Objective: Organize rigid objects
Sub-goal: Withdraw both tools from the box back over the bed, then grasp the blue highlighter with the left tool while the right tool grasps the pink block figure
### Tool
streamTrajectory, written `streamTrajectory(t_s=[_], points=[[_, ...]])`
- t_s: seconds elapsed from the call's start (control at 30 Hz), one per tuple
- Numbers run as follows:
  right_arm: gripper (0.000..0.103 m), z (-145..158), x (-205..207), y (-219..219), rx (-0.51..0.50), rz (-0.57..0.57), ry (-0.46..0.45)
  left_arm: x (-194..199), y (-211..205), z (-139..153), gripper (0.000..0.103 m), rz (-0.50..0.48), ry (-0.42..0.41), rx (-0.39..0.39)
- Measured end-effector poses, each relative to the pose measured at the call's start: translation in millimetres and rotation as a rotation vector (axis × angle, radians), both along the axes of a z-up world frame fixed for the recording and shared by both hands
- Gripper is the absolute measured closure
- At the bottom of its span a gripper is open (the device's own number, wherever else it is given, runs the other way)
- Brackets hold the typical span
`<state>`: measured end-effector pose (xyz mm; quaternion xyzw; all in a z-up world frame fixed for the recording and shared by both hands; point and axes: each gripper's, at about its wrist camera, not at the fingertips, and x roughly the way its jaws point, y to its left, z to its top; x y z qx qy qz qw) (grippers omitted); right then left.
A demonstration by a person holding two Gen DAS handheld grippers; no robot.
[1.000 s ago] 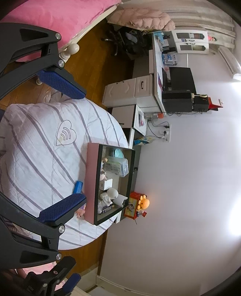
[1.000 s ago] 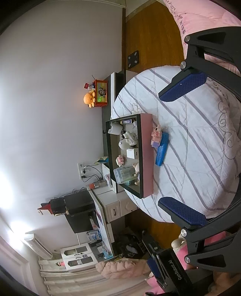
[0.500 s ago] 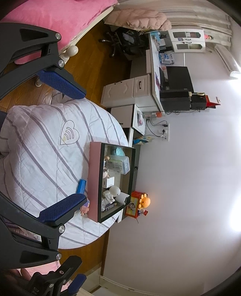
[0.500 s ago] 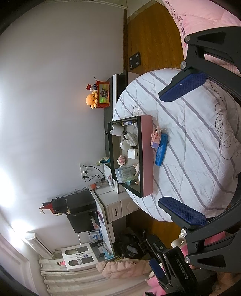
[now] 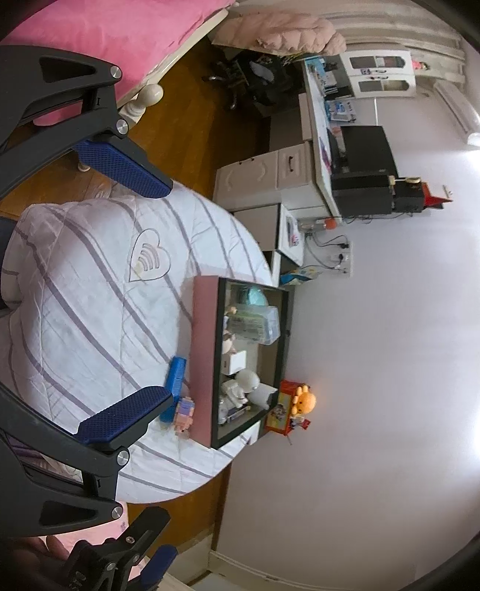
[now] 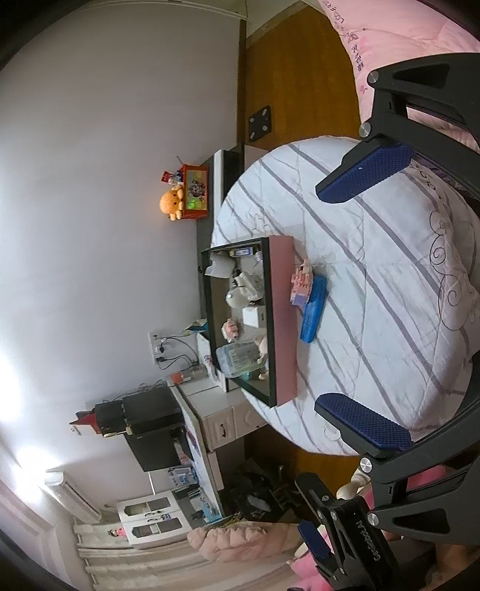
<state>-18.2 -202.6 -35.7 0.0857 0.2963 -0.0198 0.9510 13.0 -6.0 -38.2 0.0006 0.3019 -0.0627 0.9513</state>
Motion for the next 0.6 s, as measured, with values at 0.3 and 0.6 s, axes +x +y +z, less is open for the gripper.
streamTrajectory(t_s=[0.3,0.6], points=[[0.0,-45.1,50.2,-20.9,0.014,-0.001,0.112,31.6,-20.5,-37.2,0.0,-0.02,0.092,0.035],[0.0,-85.9,107.8,-41.4,0.05,0.006,0.206,72.9,-43.6,-71.2,0.0,-0.036,0.172,0.06]])
